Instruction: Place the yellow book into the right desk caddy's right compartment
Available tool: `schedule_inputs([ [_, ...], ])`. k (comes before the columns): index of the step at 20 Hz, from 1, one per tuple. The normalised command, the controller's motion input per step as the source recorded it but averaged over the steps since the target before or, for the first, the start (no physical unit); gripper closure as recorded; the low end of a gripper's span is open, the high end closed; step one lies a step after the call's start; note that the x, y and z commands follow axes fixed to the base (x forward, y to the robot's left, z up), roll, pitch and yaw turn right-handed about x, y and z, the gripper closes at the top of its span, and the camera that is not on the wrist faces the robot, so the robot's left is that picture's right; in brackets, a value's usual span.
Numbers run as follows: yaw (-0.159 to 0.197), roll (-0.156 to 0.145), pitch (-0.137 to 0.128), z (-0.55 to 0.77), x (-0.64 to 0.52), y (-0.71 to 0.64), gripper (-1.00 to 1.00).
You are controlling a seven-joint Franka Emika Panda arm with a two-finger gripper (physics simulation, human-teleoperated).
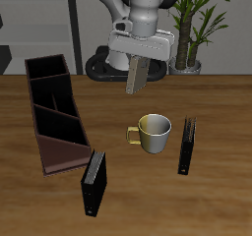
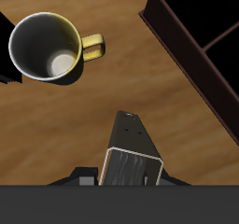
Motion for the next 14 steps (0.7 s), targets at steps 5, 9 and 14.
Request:
schedule_inputs([
  [5,-0.035,-0.066,-0.03,0.12,-0.23,-0.37,1.0],
  [9,-0.022,-0.035,-0.002,0.09,-0.14,-0.33,1.0],
  [14,-0.008,-0.017,-0.002,0.21,-0.17,-0.54,1.0],
])
